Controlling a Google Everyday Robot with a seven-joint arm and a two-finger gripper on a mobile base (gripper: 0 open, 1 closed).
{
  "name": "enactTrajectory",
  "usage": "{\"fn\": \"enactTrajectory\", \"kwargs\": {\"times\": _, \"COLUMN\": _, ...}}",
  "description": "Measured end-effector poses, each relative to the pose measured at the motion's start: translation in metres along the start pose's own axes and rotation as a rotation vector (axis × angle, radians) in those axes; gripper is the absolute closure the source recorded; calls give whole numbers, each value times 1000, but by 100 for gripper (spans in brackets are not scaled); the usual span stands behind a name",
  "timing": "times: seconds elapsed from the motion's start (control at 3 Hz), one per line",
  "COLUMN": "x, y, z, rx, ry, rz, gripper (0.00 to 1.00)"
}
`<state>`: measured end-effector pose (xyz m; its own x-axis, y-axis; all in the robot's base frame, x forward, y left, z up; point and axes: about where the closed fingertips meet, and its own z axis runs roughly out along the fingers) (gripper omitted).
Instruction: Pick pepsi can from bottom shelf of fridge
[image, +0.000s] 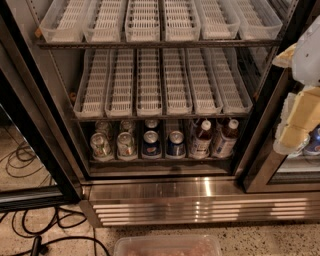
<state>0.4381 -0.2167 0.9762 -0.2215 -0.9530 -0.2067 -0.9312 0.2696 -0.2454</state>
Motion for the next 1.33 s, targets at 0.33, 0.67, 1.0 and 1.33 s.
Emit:
{"fn": "enactTrajectory", "kwargs": {"times": 0.33, "x": 0, "y": 0, "z": 0, "rx": 0, "ry": 0, "rz": 0, "gripper": 0}}
{"fn": "enactTrajectory", "kwargs": {"times": 0.67, "x": -2, "y": 3, "z": 15, "rx": -3, "ry": -17, "rz": 1, "gripper": 0}}
{"fn": "enactTrajectory", "kwargs": {"times": 1.0, "x": -5, "y": 16, "z": 58, "rx": -28, "ry": -59, "rz": -12, "gripper": 0}}
{"fn": "enactTrajectory", "kwargs": {"times": 1.33, "x": -6, "y": 23, "z": 107, "rx": -25, "ry": -99, "rz": -38, "gripper": 0}}
